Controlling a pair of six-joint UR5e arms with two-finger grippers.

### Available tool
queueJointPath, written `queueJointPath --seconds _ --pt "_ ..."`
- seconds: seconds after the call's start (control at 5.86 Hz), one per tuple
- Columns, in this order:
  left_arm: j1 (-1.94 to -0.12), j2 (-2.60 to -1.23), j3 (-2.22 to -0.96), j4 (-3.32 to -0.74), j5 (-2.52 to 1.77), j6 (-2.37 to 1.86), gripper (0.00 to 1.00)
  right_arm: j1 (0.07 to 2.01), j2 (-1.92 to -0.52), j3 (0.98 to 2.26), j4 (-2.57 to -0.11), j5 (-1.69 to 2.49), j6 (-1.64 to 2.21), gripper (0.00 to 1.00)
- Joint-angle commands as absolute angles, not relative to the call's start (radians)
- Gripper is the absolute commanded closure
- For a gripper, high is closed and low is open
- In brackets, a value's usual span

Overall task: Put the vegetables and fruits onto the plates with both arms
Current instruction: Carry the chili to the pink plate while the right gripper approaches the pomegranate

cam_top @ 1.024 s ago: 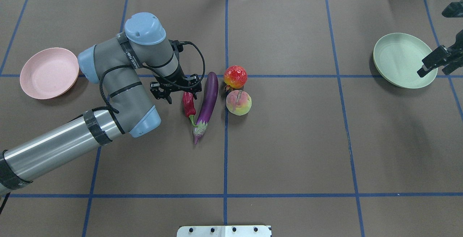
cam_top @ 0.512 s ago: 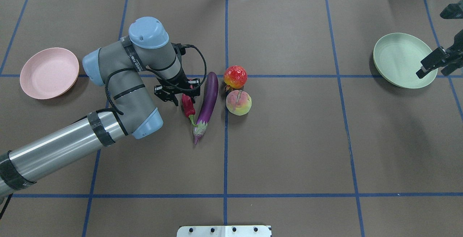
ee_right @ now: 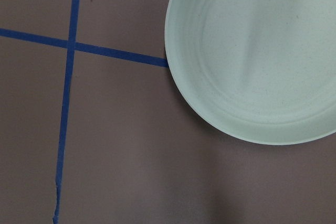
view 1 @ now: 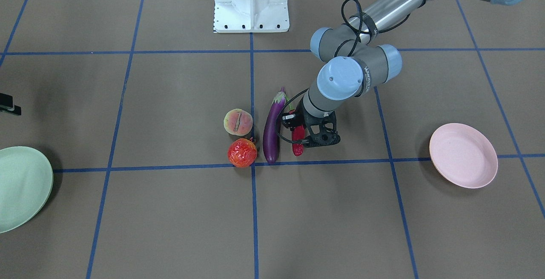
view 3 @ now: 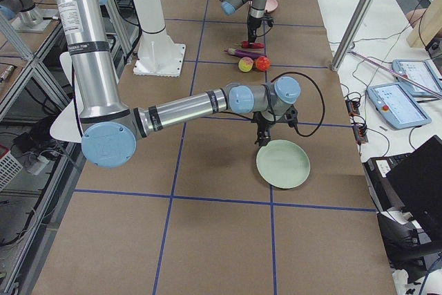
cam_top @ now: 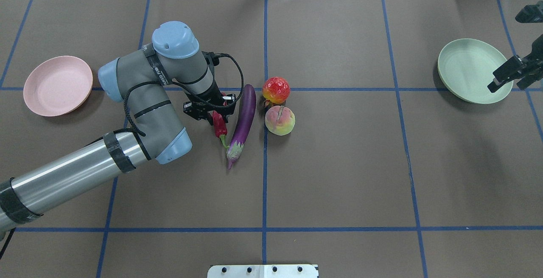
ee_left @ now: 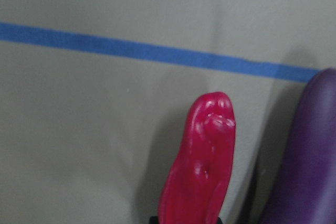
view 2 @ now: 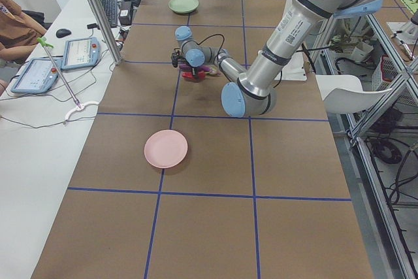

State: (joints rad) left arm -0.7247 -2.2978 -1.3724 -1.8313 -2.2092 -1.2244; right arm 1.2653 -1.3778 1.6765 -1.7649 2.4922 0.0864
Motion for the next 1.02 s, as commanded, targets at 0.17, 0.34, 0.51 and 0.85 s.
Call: queueJointPath --seconds 0.17,0.34,0.51,0.85 --pt "-0.952 -2.141 -1.405 -1.83 -2.253 -0.986 1.0 1.221 -1.249 1.67 -1.764 2.487 0.194 0.0" --pt "-1.048 -2.11 -1.358 -1.822 -2.255 -0.889 1.0 1.169 -1.186 1.672 -1.764 2.487 0.26 0.0" --pt "-1.116 -2.108 -1.238 -1.825 -2.25 -0.768 1.0 1.12 -1.142 1.674 -1.732 2.487 0.308 0.0" --pt "-1.193 -2.108 -1.065 -1.832 -2.247 -0.588 1.0 0.999 -1.121 1.64 -1.459 2.464 0.566 0.0"
